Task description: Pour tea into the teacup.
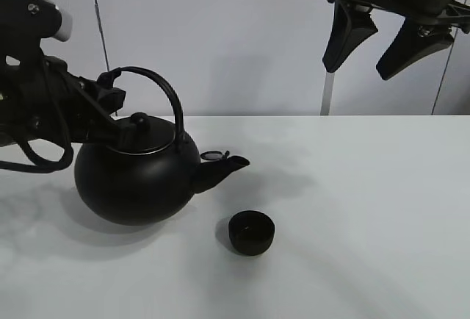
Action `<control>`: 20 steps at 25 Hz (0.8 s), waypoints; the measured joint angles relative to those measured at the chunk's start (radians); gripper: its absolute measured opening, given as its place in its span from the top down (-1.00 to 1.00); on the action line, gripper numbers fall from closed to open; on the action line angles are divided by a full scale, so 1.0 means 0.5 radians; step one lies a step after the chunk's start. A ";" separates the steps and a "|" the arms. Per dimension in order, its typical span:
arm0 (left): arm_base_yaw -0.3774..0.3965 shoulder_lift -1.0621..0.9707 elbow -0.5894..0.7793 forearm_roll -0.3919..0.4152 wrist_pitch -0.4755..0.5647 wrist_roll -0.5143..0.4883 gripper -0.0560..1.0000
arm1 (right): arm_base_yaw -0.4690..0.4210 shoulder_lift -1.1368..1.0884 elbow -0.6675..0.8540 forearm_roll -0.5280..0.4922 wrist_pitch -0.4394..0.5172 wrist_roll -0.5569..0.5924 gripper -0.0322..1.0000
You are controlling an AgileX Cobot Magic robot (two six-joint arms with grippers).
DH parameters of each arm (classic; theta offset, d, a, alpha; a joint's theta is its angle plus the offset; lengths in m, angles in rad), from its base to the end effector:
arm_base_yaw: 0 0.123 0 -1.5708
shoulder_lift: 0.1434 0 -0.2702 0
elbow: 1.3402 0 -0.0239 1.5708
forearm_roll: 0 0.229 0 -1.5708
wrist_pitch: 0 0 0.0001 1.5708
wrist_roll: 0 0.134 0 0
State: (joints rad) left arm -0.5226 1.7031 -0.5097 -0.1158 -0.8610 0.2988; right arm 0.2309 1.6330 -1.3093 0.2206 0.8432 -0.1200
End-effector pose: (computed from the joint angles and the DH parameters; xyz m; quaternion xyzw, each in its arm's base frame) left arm 0.2891 -0.1530 0.1560 0.2622 0.7442 -0.0573 0.6117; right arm 0.3328 0.1008 0.2412 -0.1180 0.9582 0.1108 0.2358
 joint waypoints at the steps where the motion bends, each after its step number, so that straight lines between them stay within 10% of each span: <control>1: 0.000 0.000 0.000 0.025 0.000 0.000 0.70 | 0.000 0.000 0.000 0.000 0.000 0.000 -0.02; 9: -0.003 0.000 0.000 0.121 0.000 0.009 0.70 | 0.000 0.000 0.000 0.000 0.000 0.000 -0.02; 20: -0.138 0.000 0.000 -0.313 0.002 0.031 0.70 | 0.000 0.000 0.000 0.000 0.000 0.000 -0.02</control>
State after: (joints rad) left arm -0.5916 1.7031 -0.5097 -0.2725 -0.8600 0.3143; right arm 0.2309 1.6330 -1.3093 0.2206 0.8432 -0.1200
